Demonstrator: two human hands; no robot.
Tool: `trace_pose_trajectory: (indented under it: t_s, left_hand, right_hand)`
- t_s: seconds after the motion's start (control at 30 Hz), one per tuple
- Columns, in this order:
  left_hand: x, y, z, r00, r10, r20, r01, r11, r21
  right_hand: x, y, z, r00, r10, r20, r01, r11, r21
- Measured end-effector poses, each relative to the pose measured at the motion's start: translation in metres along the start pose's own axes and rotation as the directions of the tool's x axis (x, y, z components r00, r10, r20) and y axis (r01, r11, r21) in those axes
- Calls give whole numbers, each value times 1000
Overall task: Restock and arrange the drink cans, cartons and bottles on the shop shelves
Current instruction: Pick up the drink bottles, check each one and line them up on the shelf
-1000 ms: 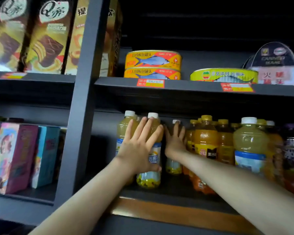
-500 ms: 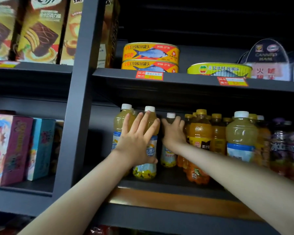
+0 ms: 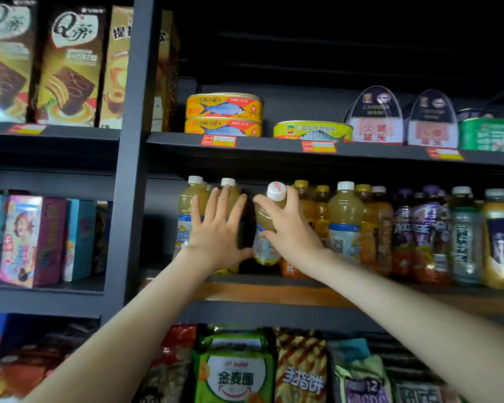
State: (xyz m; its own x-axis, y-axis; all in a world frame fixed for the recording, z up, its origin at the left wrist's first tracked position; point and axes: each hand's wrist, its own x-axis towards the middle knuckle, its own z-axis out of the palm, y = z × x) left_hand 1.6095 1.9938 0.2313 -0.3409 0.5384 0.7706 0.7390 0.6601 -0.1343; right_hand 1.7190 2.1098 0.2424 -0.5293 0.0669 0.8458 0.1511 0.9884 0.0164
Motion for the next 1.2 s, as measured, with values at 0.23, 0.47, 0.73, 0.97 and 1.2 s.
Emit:
trace_pose_trajectory:
  t_s: [0.23, 0.47, 0.73, 0.97, 1.2]
  left_hand:
    - [-63, 49, -34, 960, -128, -248, 51, 954, -294]
    - [-190, 100, -70, 937, -337, 93, 144, 131, -981]
    - [-336, 158, -53, 857, -313, 410, 315, -311, -897]
    - [-401, 144, -49, 855, -165, 491, 493, -30, -869]
    - [-432, 124, -36, 784, -136, 605, 615, 37, -788]
  right_hand:
    - [-64, -31, -71, 972, -3, -235, 75, 952, 297]
    - [-175, -53, -135, 841, 451, -300, -98, 672, 734]
    - [-335, -76, -105, 614, 496, 614, -566, -265, 781]
    - [-407, -91, -70, 566, 475, 673, -768, 601, 222]
    - [-440, -141, -51, 690, 258, 676, -688, 524, 501]
